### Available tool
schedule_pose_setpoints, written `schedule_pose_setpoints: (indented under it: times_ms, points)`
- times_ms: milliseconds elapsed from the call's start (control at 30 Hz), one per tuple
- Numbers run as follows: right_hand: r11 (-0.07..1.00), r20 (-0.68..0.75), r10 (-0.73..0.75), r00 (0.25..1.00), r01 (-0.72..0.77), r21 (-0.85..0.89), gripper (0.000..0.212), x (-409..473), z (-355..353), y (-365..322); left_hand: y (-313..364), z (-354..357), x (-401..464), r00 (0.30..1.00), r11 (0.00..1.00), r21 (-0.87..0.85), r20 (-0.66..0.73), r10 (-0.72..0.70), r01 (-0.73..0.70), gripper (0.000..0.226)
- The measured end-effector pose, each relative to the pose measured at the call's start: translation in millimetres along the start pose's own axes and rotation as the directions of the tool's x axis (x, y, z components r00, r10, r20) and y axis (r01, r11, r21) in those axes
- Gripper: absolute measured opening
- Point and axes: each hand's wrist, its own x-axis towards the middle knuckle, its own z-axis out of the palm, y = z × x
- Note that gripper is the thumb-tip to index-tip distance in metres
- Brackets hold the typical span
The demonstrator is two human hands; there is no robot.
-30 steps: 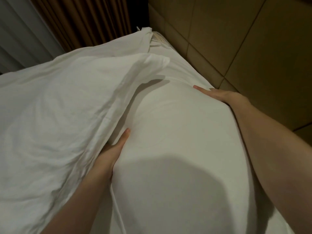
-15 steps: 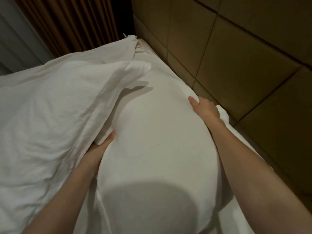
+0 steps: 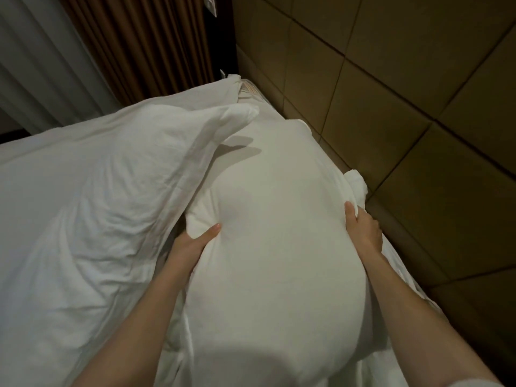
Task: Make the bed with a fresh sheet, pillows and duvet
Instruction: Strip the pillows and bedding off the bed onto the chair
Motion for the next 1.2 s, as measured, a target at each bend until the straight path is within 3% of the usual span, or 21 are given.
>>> schedule_pose_setpoints:
  times_ms: [67,233,400,467,533,833,1033,1200]
  points:
    - [0.999,-0.015,0.022,1.0,-0.021,0.034,0.058,-27,-8,12,-4,-3,-22,1.0,0.999,0.025,0.003,0.027,-0.027,0.046]
    - [0.983,-0.026,0.15,0.988,-0.146,0.108,0.066,-125,-17,77,-44,-14,-85,0.998,0.991,0.126,0.034,0.049,-0.053,0.069]
    - [0.923,-0.041,0.338,0.94,-0.323,0.207,0.084,-243,-1,171,-101,-29,-159,0.972,0.982,0.158,0.225,0.066,-0.103,0.069]
    - [0.898,-0.053,0.39,0.919,-0.367,0.243,0.08,-281,-9,193,-129,-32,-191,0.971,0.984,0.135,0.222,0.083,-0.114,0.076]
    - [0.894,-0.068,0.394,0.916,-0.365,0.259,0.072,-306,-23,201,-148,-31,-217,0.98,0.987,0.099,0.171,0.105,-0.123,0.068]
    - [0.949,-0.134,0.113,0.985,-0.067,0.309,0.054,-404,-58,219,-219,-82,-325,0.997,0.998,0.015,0.042,0.058,-0.058,0.074]
    - [0.913,-0.101,-0.147,0.984,0.174,0.369,0.047,-468,-54,197,-286,-141,-421,0.993,0.974,-0.209,-0.103,0.06,-0.081,0.025]
    - [0.854,-0.035,-0.365,0.93,0.35,0.386,0.045,-514,-38,146,-336,-189,-486,0.952,0.895,-0.429,-0.306,-0.016,-0.123,0.025]
